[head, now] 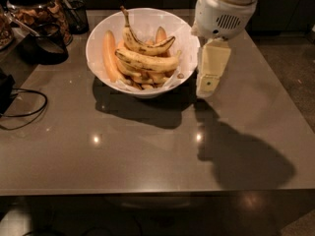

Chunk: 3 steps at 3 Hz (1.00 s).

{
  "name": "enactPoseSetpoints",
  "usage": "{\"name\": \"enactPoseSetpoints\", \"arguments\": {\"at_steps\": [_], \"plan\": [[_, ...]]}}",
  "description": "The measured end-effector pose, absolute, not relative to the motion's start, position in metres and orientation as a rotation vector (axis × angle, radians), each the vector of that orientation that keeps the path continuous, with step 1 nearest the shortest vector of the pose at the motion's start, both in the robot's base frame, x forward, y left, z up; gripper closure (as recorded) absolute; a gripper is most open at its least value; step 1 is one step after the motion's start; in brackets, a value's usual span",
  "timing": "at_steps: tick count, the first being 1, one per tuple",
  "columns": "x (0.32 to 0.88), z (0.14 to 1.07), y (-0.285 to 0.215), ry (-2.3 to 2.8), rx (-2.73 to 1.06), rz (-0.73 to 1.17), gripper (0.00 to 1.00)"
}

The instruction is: Pick banana from white bowl

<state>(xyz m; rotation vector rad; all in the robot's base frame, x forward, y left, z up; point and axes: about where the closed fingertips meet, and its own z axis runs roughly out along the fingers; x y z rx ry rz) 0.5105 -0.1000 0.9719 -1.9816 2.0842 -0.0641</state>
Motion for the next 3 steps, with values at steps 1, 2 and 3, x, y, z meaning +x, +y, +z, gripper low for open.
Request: {"name": "enactPoseSetpoints", "arguments": {"at_steps": [1,2,3], "plan": [[0.511,0.972,-0.100,2.084,-1.982,-0.064,0.00],[0.524,0.983,-0.090,2.062,-1.944,-0.009,0.00],[0.543,0.992,-0.079,2.046,-1.924,0.066,0.05]]}}
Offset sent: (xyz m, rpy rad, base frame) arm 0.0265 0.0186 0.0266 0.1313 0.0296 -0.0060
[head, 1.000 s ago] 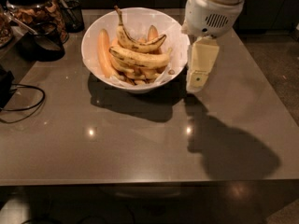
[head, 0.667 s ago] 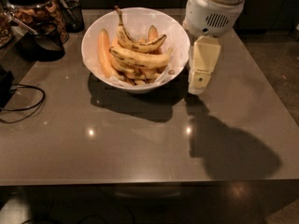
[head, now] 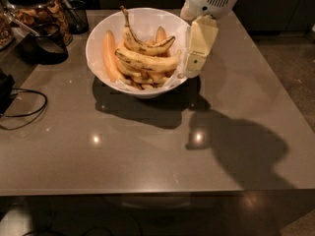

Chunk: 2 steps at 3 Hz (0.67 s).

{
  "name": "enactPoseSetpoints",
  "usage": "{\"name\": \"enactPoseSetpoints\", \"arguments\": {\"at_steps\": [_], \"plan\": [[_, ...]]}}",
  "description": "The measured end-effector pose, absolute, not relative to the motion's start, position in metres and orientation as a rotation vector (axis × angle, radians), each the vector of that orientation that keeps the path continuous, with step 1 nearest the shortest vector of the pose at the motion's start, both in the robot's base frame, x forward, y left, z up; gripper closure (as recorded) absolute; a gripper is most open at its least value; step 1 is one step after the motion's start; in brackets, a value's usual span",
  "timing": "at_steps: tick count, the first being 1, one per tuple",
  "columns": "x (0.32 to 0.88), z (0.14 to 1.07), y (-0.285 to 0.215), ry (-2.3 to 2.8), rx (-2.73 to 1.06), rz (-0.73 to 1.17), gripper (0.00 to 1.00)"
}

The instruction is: Pick banana from white bowl

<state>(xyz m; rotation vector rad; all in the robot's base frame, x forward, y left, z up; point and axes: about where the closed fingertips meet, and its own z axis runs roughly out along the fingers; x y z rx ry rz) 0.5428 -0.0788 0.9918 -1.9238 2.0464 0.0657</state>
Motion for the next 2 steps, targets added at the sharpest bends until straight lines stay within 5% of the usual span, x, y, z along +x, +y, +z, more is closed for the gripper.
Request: {"name": "enactPoseSetpoints", "arguments": {"at_steps": [2], "plan": [[0.5649,0.9910,-0.0627,2.051,-1.899,0.135,0.20]]}}
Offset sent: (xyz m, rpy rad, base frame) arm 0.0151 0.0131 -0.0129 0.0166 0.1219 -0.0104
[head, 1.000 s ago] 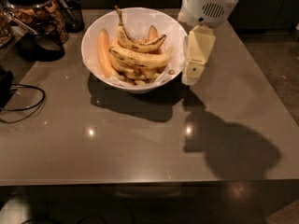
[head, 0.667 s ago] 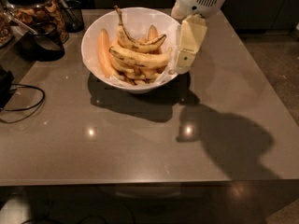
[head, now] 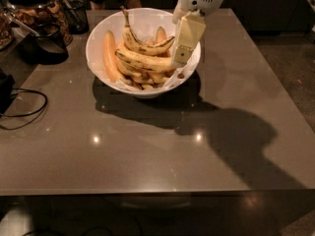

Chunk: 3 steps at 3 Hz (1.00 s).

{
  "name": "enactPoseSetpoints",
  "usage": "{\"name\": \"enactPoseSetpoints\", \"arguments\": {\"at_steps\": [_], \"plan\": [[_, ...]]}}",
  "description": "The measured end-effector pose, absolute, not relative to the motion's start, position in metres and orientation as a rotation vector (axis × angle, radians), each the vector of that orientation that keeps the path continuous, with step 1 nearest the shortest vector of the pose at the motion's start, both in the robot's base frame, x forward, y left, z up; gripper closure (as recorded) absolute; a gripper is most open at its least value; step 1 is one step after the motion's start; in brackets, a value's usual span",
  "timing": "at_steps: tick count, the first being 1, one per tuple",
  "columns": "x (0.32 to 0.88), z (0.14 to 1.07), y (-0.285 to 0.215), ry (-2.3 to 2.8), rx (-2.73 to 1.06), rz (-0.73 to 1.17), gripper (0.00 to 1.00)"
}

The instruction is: Pick banana from white bowl

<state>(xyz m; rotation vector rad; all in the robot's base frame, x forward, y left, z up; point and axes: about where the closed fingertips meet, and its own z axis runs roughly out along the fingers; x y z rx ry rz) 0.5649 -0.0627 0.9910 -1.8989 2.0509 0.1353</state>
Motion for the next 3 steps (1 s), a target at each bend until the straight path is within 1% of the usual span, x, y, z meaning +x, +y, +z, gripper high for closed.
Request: {"name": "enactPoseSetpoints", "arguments": {"at_steps": [1,3], "plan": [[0.571,0.980,-0.057,2.080,-1.895,0.160,0.22],[0.581,0.963,-0.044,2.114,-1.914,0.184,0.31]]}}
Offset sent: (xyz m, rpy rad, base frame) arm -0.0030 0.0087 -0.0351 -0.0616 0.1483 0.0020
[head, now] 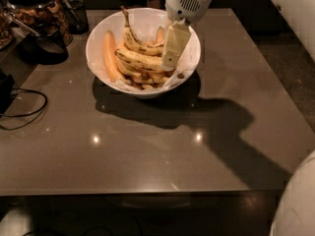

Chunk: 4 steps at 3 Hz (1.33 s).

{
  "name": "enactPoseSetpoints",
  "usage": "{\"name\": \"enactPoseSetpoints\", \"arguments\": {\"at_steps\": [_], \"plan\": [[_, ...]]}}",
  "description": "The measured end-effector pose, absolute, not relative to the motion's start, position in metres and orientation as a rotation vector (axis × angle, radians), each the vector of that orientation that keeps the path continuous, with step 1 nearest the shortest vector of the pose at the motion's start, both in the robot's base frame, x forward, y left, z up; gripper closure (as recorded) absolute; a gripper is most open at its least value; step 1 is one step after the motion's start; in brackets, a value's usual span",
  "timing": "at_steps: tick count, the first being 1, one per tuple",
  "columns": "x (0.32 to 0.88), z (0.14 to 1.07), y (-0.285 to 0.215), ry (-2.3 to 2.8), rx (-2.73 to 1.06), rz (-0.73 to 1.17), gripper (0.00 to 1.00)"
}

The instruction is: Pick banana from white bowl

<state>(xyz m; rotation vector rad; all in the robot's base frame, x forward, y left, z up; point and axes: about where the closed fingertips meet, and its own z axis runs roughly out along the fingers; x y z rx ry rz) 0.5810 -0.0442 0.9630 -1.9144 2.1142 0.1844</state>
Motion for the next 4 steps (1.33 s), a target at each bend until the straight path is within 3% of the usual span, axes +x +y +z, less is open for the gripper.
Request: {"name": "enactPoseSetpoints", "arguments": {"at_steps": [4], "plan": [[0.598,0.929,-0.038,2.175,-1.941,0.227,0.43]]}}
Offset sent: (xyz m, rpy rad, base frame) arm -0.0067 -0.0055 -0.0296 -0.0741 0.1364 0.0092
